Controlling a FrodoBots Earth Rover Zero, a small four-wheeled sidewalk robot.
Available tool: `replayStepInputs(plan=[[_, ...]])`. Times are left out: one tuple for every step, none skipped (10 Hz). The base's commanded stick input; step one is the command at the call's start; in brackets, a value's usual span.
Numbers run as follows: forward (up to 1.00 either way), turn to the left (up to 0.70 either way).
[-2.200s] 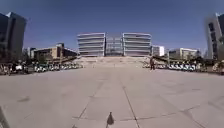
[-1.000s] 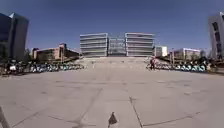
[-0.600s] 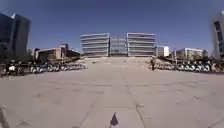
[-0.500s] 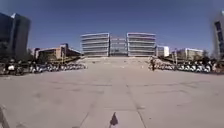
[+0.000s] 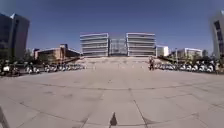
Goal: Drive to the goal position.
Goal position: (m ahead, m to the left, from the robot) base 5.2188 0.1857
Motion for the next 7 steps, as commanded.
replayStepInputs(plan=[[0.70,-0.01],[0.70,-0.01],[0.70,-0.01],[0.70,-0.01],[0.70,-0.01],[0.70,-0.01],[0.70,-0.01]])
